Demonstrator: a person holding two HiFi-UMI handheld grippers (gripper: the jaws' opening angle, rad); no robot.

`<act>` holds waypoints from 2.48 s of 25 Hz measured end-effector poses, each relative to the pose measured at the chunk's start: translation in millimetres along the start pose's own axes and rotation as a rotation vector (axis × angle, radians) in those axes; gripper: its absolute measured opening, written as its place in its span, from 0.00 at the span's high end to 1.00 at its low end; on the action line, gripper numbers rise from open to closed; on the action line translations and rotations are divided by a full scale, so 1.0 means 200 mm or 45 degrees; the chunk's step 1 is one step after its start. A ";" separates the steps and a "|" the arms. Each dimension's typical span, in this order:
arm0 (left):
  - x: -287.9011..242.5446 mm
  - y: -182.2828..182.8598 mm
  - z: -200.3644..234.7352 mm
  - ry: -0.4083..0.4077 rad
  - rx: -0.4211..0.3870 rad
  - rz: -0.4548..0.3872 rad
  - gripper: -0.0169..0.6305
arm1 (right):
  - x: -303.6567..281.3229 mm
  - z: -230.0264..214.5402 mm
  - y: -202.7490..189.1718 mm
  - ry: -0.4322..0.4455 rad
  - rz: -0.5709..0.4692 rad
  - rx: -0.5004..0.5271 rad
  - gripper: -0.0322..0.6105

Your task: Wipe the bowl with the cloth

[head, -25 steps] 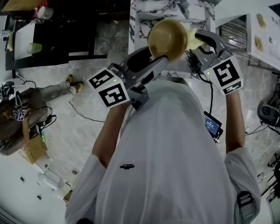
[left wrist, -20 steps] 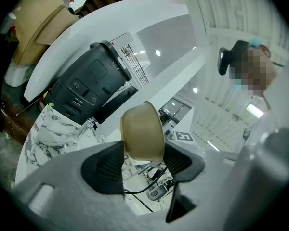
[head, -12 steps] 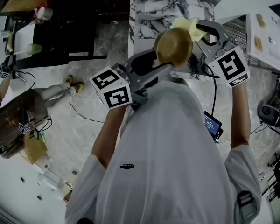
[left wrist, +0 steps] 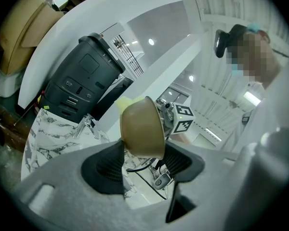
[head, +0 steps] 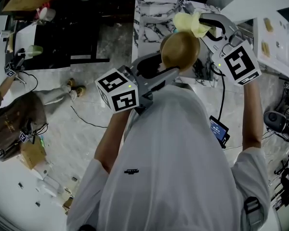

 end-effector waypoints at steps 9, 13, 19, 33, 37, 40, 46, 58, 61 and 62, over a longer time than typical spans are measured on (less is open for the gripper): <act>-0.03 -0.01 -0.01 0.007 -0.030 0.044 0.58 | -0.03 -0.02 0.08 0.126 0.030 0.222 0.89; -0.05 -0.01 -0.02 0.012 -0.030 0.070 0.58 | -0.04 -0.01 0.13 0.180 0.034 0.307 0.89; -0.07 0.00 0.01 0.064 -0.021 0.091 0.58 | -0.04 -0.01 0.17 0.218 0.073 0.438 0.89; -0.06 0.01 0.06 0.237 -0.014 0.178 0.58 | -0.06 0.17 0.36 0.292 0.063 0.843 0.89; -0.07 0.00 0.08 0.279 -0.053 0.235 0.58 | -0.10 0.21 0.33 0.283 0.122 1.028 0.89; -0.06 -0.02 0.09 0.282 -0.052 0.239 0.58 | -0.12 0.21 0.31 0.255 0.176 1.119 0.89; -0.04 -0.01 0.09 0.286 -0.046 0.222 0.58 | -0.12 0.17 0.30 0.254 0.176 1.079 0.89; 0.04 0.03 0.06 0.262 -0.046 0.149 0.58 | -0.12 0.06 0.17 0.193 0.205 0.866 0.89; 0.05 0.04 0.06 0.259 -0.041 0.127 0.58 | -0.14 0.04 0.11 0.196 0.210 0.797 0.89; 0.06 0.04 0.07 0.260 -0.040 0.118 0.58 | -0.14 0.04 0.08 0.198 0.213 0.771 0.89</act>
Point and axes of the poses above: the fingertips, and each gripper's own axes: x backward along the fingers, z to its left, y out of its top, the point moved 7 cm from there along x, backward along the fingers, and after that the axes turned 8 degrees about z, right-handed, at the moved point
